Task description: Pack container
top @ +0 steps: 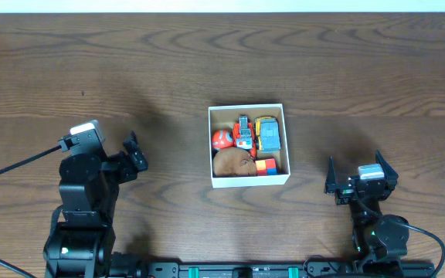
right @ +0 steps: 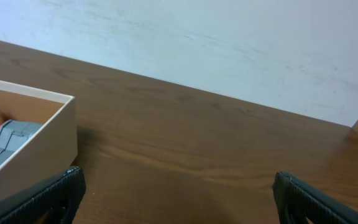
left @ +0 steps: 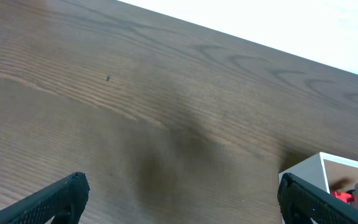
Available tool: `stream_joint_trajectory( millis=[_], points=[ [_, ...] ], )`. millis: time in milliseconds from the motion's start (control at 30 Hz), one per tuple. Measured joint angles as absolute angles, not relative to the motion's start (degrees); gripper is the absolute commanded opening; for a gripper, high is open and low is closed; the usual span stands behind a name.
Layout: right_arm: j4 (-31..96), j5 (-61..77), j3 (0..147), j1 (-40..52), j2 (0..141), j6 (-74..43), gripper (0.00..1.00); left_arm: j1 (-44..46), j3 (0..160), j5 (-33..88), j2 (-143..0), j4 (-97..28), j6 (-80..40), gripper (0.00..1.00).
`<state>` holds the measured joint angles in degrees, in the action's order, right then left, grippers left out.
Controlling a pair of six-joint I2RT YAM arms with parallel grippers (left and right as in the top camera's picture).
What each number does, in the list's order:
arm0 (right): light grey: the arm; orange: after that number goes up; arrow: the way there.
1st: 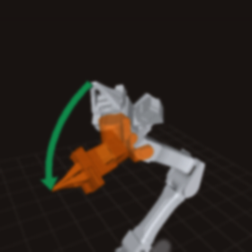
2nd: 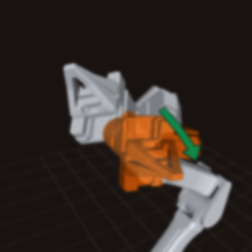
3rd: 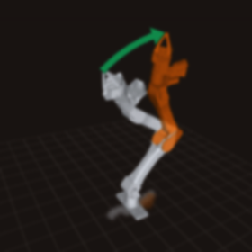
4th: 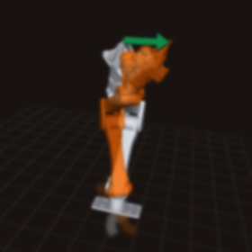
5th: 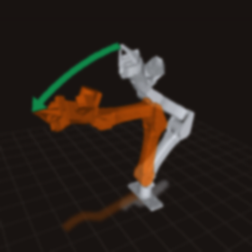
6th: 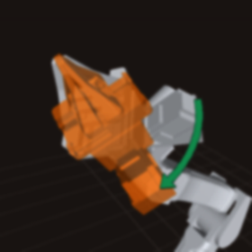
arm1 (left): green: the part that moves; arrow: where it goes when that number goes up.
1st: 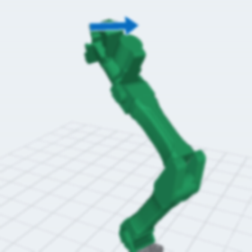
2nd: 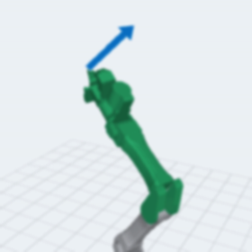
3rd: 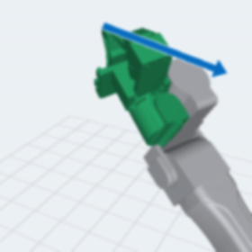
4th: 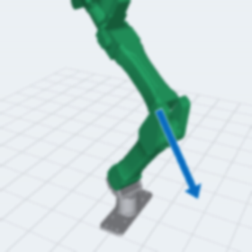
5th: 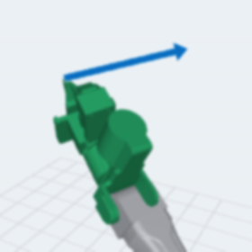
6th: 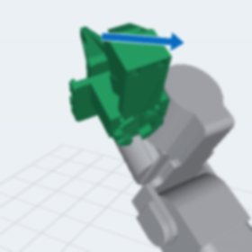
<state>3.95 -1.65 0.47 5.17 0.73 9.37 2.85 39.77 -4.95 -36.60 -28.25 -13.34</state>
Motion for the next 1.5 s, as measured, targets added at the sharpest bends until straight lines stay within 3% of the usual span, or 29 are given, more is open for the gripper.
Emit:
stream_joint_trajectory(
  millis=[500, 700, 1033, 1300, 1500],
  points=[
    [3.9, -1.6, 0.5, 5.2, 0.7, 9.5, 0.99, 2.9, 39.6, -5.4, -35.7, -34.0, -12.5, 0.98],
    [3.9, -1.6, 0.5, 5.2, 0.7, 9.5, 0.99, 2.9, 31.4, -5.9, -25.8, -32.7, -9.7, 0.98],
    [4.0, -1.5, 0.5, 5.2, 0.7, 9.5, 0.99, 2.9, 10.8, -6.1, -8.0, -12.8, -3.5, 0.98],
    [4.0, -1.5, 0.5, 5.2, 0.7, 9.5, 0.99, 2.9, 1.7, -6.2, -2.4, 4.4, 3.3, 0.98],
    [4.0, -1.5, 0.5, 5.2, 0.7, 9.5, 0.99, 2.9, 0.5, -6.2, -0.7, 3.3, 7.4, 0.98]
  ],
)
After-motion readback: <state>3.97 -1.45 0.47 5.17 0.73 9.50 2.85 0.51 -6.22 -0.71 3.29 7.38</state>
